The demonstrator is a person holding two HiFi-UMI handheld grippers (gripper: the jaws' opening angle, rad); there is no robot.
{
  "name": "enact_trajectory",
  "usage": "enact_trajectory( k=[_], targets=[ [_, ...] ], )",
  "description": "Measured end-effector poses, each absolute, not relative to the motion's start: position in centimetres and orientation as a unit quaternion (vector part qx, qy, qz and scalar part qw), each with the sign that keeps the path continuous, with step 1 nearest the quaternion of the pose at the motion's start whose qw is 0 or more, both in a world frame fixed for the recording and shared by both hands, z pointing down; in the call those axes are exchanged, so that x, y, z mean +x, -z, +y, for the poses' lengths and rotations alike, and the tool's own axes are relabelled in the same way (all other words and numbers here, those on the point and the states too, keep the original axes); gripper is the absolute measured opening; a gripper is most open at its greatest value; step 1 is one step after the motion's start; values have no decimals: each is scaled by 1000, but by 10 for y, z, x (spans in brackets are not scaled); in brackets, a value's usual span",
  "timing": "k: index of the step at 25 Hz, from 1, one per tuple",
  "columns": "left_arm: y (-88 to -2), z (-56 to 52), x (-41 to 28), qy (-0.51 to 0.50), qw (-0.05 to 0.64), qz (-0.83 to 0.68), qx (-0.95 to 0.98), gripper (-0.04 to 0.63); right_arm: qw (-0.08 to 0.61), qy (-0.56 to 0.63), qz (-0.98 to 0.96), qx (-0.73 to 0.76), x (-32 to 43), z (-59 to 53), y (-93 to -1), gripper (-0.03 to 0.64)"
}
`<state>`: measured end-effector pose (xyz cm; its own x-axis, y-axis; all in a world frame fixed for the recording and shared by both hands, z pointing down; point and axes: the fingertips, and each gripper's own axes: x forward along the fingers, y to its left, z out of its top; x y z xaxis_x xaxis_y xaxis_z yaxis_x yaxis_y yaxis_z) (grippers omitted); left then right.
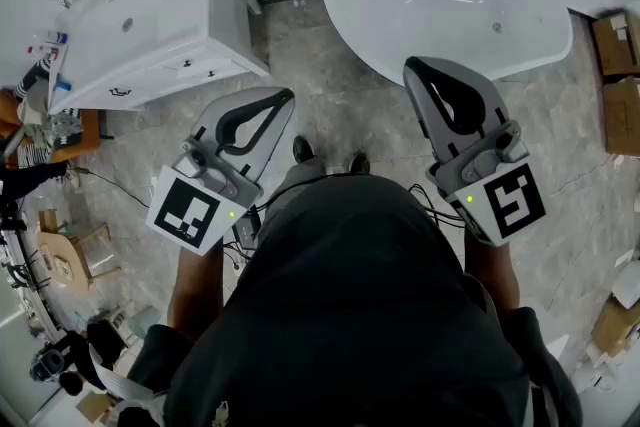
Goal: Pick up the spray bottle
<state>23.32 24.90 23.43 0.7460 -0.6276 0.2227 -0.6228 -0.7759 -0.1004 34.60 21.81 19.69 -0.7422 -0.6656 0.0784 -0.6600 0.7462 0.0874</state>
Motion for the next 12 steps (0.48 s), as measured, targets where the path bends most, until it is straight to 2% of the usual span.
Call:
enact_trajectory(
  k=[12],
  targets=[
    [-241, 257, 246, 129, 0, 332, -934, 3, 31, 4, -935, 355, 357, 218, -199, 9]
  ],
)
